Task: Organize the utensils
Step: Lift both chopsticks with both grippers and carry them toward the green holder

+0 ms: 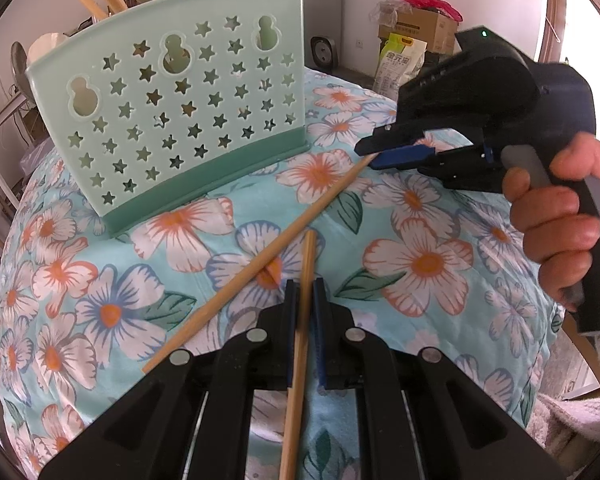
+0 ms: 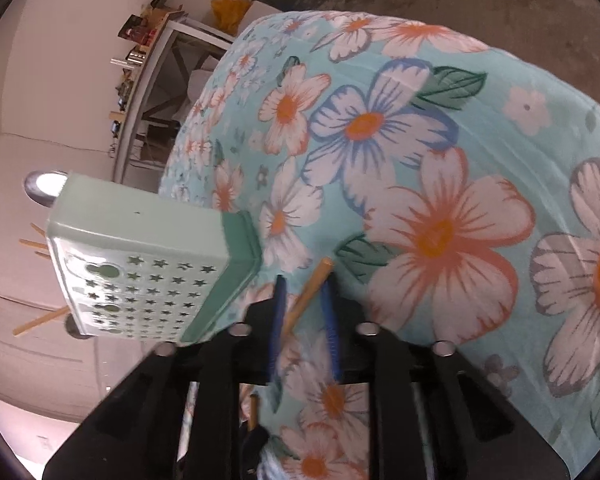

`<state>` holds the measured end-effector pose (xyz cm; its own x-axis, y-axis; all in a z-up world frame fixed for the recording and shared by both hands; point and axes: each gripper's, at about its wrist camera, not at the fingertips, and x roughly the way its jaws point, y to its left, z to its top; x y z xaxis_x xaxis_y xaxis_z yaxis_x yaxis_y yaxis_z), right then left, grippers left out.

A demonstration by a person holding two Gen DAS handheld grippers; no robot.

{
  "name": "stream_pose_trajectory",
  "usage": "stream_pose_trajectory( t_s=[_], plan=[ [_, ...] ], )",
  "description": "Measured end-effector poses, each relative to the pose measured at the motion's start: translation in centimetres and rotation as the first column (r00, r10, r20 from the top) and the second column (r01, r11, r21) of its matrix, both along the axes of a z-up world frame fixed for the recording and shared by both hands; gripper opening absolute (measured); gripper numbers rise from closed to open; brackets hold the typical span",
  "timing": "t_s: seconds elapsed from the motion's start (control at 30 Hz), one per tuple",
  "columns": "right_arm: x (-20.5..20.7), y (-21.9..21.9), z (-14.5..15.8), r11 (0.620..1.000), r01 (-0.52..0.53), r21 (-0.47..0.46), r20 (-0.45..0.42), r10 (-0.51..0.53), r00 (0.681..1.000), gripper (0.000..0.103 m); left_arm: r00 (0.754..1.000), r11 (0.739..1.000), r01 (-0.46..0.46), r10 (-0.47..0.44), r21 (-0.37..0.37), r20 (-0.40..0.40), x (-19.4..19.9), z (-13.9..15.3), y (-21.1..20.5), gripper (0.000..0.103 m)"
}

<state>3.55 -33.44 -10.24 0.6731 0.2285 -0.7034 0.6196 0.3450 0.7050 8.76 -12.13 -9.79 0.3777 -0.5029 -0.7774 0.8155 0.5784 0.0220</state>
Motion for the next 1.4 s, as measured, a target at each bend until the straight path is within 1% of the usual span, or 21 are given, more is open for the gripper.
stream_pose_trajectory(
  t_s=[0.1,0.2,0.27,0.3,0.33,0.4,0.53,0.6,0.67,0.7,0.8,0.83,1.0,1.07,1.23,1.4],
  plan=[
    [-0.9,-0.6,-0.2,0.999,0.013,0.034,0.036,-0.014,0.999,0.011,1.0,1.0,0.001,-0.001,-0.01,-0.001,0.1,-0.1,0.1,0.008],
    [-1.4,-0.5,0.9,1.0,0.028,-0.005,0.093,-0.028,0.995,0.01,1.0,1.0,0.0,0.0,-0.012,-0.004,0.2,-0.2,0.3,0.008],
    [-2.1,-0.6,3.1,0.994,0.046,-0.095,0.153,-0.031,0.988,0.009,1.0,1.0,-0.001,0.001,-0.013,-0.006,0.1,-0.3,0.4,0.008],
    [-2.3,-0.7,4.0,0.99,0.051,-0.129,0.168,-0.029,0.985,0.008,1.0,1.0,-0.001,0.001,-0.013,-0.007,0.2,-0.3,0.4,0.008],
    [-2.7,-0.9,5.5,0.98,0.061,-0.191,0.189,-0.024,0.982,0.008,1.0,1.0,-0.001,0.001,-0.013,-0.007,0.2,-0.3,0.5,0.008],
    [-3.2,-1.1,7.3,0.963,0.077,-0.26,0.213,-0.02,0.977,0.008,1.0,1.0,-0.002,0.002,-0.013,-0.011,0.2,-0.3,0.5,0.008],
    [-4.4,-1.0,11.4,0.902,0.111,-0.416,0.263,0.002,0.965,0.007,1.0,1.0,-0.008,0.008,-0.012,-0.028,0.5,0.1,0.4,0.008],
    [-4.9,-0.7,13.2,0.864,0.123,-0.488,0.279,0.02,0.96,0.007,0.999,1.0,-0.014,0.013,-0.016,-0.053,1.0,0.3,0.3,0.008],
    [-5.2,-0.1,15.4,0.804,0.136,-0.579,0.293,0.049,0.955,0.006,0.997,1.0,-0.017,0.016,-0.019,-0.072,1.3,0.4,0.3,0.008],
    [-5.4,0.4,16.6,0.763,0.14,-0.631,0.292,0.067,0.954,0.005,0.996,1.0,-0.02,0.018,-0.022,-0.088,1.5,0.4,0.4,0.008],
    [-5.4,1.4,18.1,0.691,0.13,-0.711,0.285,0.114,0.952,0.004,0.992,0.999,-0.031,0.026,-0.032,-0.125,2.0,0.6,0.3,0.009],
    [-5.3,1.7,18.2,0.677,0.122,-0.726,0.277,0.126,0.952,0.004,0.99,0.999,-0.035,0.03,-0.034,-0.138,2.2,0.6,0.2,0.009],
    [-4.9,2.7,17.7,0.641,0.084,-0.763,0.252,0.175,0.952,0.004,0.981,0.998,-0.053,0.047,-0.031,-0.187,3.3,0.5,-0.4,0.009],
    [-4.9,3.0,17.8,0.637,0.074,-0.767,0.25,0.191,0.949,0.004,0.981,0.998,-0.052,0.046,-0.024,-0.191,3.6,0.4,-0.6,0.009],
    [-4.8,3.6,18.0,0.625,0.049,-0.779,0.241,0.227,0.944,0.004,0.983,0.999,-0.046,0.043,-0.012,-0.179,3.7,0.4,-1.0,0.009],
    [-4.7,4.1,18.3,0.622,0.034,-0.782,0.242,0.253,0.937,0.004,0.991,0.999,-0.026,0.028,0.023,-0.129,3.2,0.6,-1.7,0.007]
  ],
)
